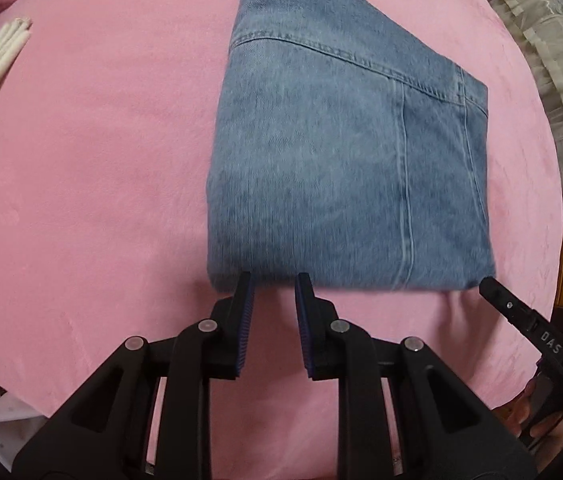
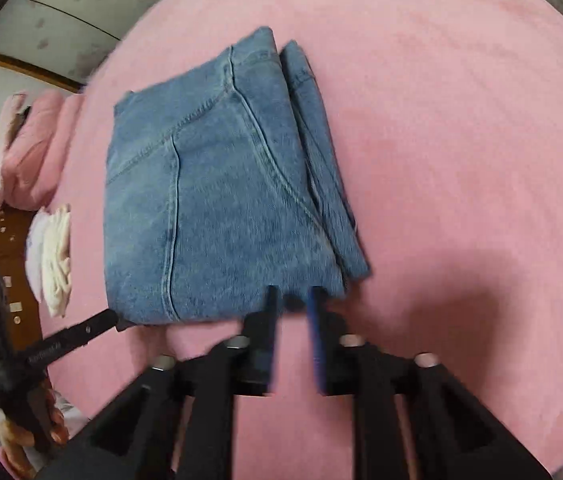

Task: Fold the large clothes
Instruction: 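Lower the folded jacket onto the bed and open both tools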

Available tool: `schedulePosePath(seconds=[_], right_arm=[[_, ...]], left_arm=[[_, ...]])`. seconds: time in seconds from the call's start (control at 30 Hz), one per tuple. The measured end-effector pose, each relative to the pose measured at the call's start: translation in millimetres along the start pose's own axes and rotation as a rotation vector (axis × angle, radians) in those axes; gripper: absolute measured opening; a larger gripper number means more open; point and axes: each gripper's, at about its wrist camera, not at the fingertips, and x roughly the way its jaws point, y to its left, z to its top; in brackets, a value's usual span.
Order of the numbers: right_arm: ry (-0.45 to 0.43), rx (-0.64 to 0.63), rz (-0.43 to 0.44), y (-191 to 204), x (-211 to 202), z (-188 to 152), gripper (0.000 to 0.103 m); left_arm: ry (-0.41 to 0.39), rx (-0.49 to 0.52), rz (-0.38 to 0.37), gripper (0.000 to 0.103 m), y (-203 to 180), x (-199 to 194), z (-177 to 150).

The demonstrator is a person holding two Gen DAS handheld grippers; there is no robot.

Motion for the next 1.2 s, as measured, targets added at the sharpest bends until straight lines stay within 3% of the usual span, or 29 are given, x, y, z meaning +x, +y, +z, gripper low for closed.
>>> schedulePosePath(seconds=[0.07, 0.1, 0.17, 0.27, 0.43, 0.6, 0.73, 0.87, 1.2], right_arm=[[-0.004, 0.012, -0.042, 0.7, -12.1, -7.7, 0.065], [-0.018, 0.012, -0.044, 6.2, -13.9, -11.3, 0.073], [-0.030, -0.001, -0.049, 11.9, -20.8, -19.5, 0.078], [-0.016, -0.031, -0.101, 17.4, -29.7, -28.6, 0.084], [0.042, -0.108, -0.204, 29.7, -31.1, -39.8, 0.088], [0.062, -0.145, -0.195, 48.0, -41.4, -39.6, 0.098], [0.025, -0.210, -0.220, 63.8, -66.2, -36.6, 0.102], [0.029, -0.250, -0.244, 71.9, -83.5, -33.1, 0.103], [0.041, -0.250, -0.278, 77.4, -99.4, -25.0, 0.103]], left_arm=[[-0.004, 0.014, 0.001, 0.020, -3.1, -2.9, -6.4], [0.006, 0.028, 0.007, 0.022, -5.3, -3.1, -8.3], [0.051, 0.044, 0.072, 0.030, -10.6, 0.2, -12.3], [0.080, 0.030, 0.082, 0.038, -13.3, 1.4, -14.1], [0.092, 0.017, 0.091, 0.038, -18.0, -4.1, -12.5], [0.047, 0.080, 0.125, 0.041, -29.2, -28.3, -4.4], [0.024, 0.078, 0.087, 0.047, -34.9, -49.3, 1.7], [-0.001, 0.094, 0.087, 0.070, -41.5, -63.4, 2.8], [-0.031, 0.133, 0.093, 0.071, -52.1, -70.5, 6.5]])
